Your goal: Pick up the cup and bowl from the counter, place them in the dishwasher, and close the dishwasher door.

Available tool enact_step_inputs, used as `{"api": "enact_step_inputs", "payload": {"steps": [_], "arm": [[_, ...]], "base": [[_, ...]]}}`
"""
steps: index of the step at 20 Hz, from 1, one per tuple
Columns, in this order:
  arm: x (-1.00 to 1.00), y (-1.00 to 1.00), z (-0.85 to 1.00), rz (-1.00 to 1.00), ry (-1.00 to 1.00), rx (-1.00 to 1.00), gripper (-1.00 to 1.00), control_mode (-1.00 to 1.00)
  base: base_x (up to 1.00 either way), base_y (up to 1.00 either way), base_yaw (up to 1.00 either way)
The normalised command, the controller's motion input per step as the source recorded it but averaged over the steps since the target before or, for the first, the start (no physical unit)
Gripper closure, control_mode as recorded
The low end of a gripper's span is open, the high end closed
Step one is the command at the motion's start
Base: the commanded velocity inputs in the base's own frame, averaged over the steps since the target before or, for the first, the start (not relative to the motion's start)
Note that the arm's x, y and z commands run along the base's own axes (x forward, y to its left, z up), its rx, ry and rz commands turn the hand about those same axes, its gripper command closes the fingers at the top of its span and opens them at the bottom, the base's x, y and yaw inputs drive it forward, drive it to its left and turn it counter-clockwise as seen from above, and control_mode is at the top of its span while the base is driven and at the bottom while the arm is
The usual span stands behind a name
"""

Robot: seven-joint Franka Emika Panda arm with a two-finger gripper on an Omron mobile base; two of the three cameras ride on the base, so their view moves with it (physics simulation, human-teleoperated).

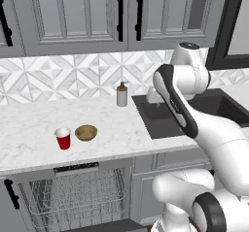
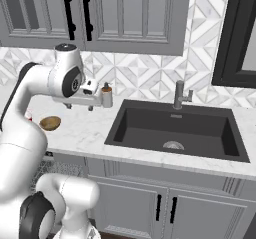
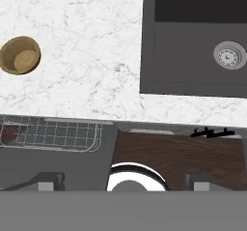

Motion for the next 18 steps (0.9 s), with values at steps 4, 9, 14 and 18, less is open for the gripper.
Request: {"api": "enact_step_inputs", "payload": {"steps": [4,9,14,18], "arm": [[-0.30,0.54,-0.36,0.00,0.02,0.03,-1.00,-1.00],[-0.05,0.75,-0.41,0.02,0.03,0.00,-1.00,-1.00],[0.02,0.85,-0.26,0.00,0.02,0.00,-1.00,-1.00],[0.02,0.75,-0.13,0.00,0.06,0.00,-1.00,-1.00]], "base": [[0.00,0.00,0.00],[0.00,0.00,0.00],[0.00,0.00,0.00],[0.00,0.00,0.00]]}}
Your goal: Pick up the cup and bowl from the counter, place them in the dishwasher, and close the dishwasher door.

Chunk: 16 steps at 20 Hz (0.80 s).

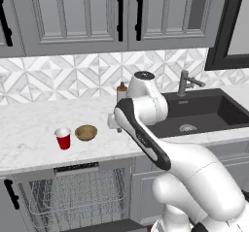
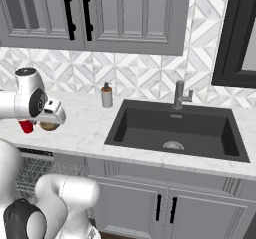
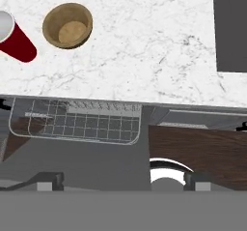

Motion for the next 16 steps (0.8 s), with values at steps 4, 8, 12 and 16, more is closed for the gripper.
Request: {"api": "enact_step_inputs", "payload": {"steps": [4,8,12,16], "arm": [[0.04,0.63,-0.09,0.00,0.02,0.00,-1.00,-1.00],[0.06,0.46,0.00,0.00,0.02,0.00,-1.00,-1.00],[0.11,0.48,-0.03,0.00,0.01,0.00,-1.00,-1.00],[0.13,0.41,-0.16,0.00,0.00,0.00,-1.00,-1.00]], "base": [[0.00,0.00,0.00],[0.00,0.00,0.00],[0.00,0.00,0.00],[0.00,0.00,0.00]]}}
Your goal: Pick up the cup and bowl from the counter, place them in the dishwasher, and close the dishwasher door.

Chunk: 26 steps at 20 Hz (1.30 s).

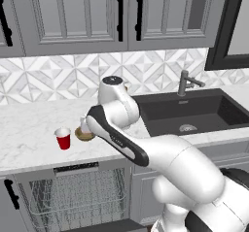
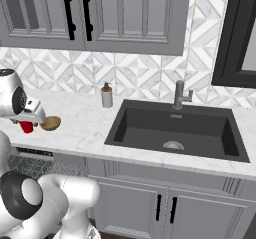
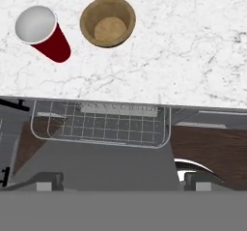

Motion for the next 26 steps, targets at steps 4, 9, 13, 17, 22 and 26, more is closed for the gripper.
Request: {"api": "enact_step_inputs", "payload": {"steps": [4,9,13,17,22,26], "arm": [[0.17,0.29,-0.37,0.00,0.00,0.07,-1.00,-1.00],[0.14,0.25,-0.39,0.00,0.00,0.09,-1.00,-1.00],[0.15,0.17,-0.32,0.00,0.00,0.07,-1.00,-1.00],[0.26,0.04,-0.03,0.00,0.00,0.01,-1.00,-1.00],[0.40,0.13,0.00,0.00,0.00,0.00,-1.00,-1.00],[0.39,0.25,0.00,0.00,0.00,0.00,-1.00,-1.00]], "base": [[0.00,0.00,0.00],[0.00,0.00,0.00],[0.00,0.00,0.00],[0.00,0.00,0.00],[0.00,0.00,0.00],[0.00,0.00,0.00]]}}
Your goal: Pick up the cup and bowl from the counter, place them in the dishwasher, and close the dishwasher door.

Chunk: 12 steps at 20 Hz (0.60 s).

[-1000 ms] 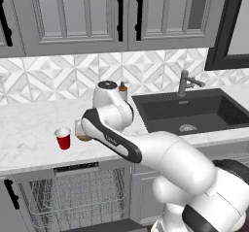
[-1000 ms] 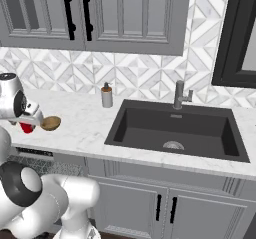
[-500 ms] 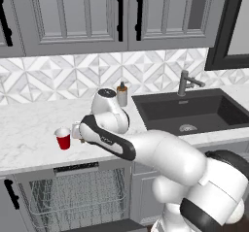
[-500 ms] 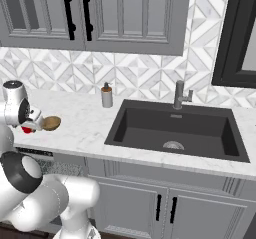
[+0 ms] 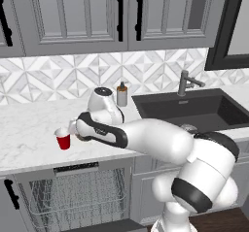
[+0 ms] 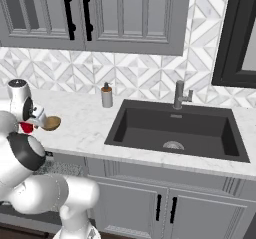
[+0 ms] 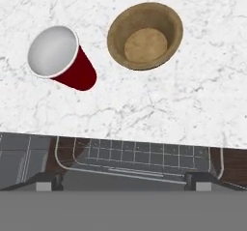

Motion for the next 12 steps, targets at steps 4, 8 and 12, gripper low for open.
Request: {"api": "enact_step_inputs", "payload": {"steps": [4,8,12], "arm": [[0.29,0.38,0.00,0.00,0.00,-0.01,-1.00,-1.00],[0.26,0.37,0.00,0.00,0.00,-0.03,-1.00,-1.00],[0.20,0.28,0.00,-0.02,0.00,-0.01,-1.00,-1.00]], "base": [[0.00,0.00,0.00],[0.00,0.00,0.00],[0.00,0.00,0.00]]}}
